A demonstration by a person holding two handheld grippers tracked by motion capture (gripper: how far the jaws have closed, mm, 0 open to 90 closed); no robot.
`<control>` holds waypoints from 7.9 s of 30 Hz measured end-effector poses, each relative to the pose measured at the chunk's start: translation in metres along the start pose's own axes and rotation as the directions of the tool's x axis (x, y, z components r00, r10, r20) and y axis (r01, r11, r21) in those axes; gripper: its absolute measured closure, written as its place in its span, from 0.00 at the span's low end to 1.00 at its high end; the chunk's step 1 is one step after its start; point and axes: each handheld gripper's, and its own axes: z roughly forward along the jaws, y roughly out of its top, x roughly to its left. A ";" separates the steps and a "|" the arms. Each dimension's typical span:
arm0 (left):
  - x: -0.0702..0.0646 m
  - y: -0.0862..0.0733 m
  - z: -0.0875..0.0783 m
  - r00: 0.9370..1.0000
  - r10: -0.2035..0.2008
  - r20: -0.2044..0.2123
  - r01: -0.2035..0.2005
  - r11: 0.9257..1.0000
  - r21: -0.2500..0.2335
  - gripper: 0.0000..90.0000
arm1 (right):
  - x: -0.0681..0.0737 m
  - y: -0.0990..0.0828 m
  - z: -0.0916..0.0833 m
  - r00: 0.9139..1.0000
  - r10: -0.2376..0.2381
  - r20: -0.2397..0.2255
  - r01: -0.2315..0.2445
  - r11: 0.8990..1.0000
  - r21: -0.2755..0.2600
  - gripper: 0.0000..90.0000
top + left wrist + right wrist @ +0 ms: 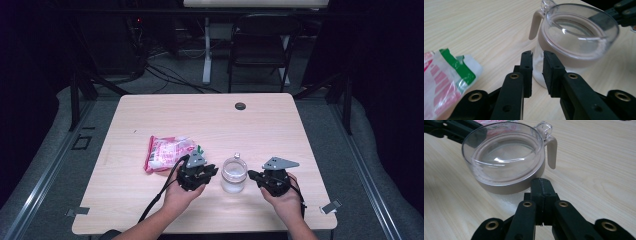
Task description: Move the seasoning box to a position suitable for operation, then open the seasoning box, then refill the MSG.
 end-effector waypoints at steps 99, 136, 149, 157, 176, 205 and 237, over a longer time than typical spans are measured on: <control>-0.012 -0.038 -0.015 1.000 -0.018 -0.017 0.016 0.995 -0.101 0.47 | 0.009 0.012 0.056 0.986 -0.063 0.153 0.052 0.996 0.071 0.95; 0.016 -0.023 -0.037 0.997 -0.035 -0.066 0.029 0.995 -0.099 0.51 | 0.011 0.014 -0.003 0.997 -0.018 0.080 0.020 1.000 -0.018 0.72; 0.028 -0.005 -0.045 0.996 -0.088 -0.030 0.085 0.993 -0.085 0.69 | 0.014 0.027 -0.002 0.998 -0.049 -0.031 0.049 0.999 -0.005 0.65; 0.027 0.015 -0.051 0.995 -0.089 -0.051 0.084 0.991 -0.101 0.68 | 0.022 0.051 -0.012 0.983 -0.185 -0.018 0.185 0.982 -0.031 0.70; 0.032 0.034 -0.036 0.995 -0.093 -0.045 0.088 0.990 -0.112 0.70 | 0.016 0.071 -0.003 0.997 0.063 0.036 -0.062 0.998 -0.024 0.73; 0.022 0.010 -0.028 0.999 -0.046 -0.029 0.045 0.999 -0.024 0.87 | 0.019 0.061 0.005 0.995 0.090 0.032 -0.091 0.995 0.028 0.88; 0.022 -0.002 -0.017 0.998 -0.057 0.038 0.053 0.994 0.099 1.00 | 0.020 0.060 0.010 0.996 0.087 0.006 -0.087 0.995 0.046 1.00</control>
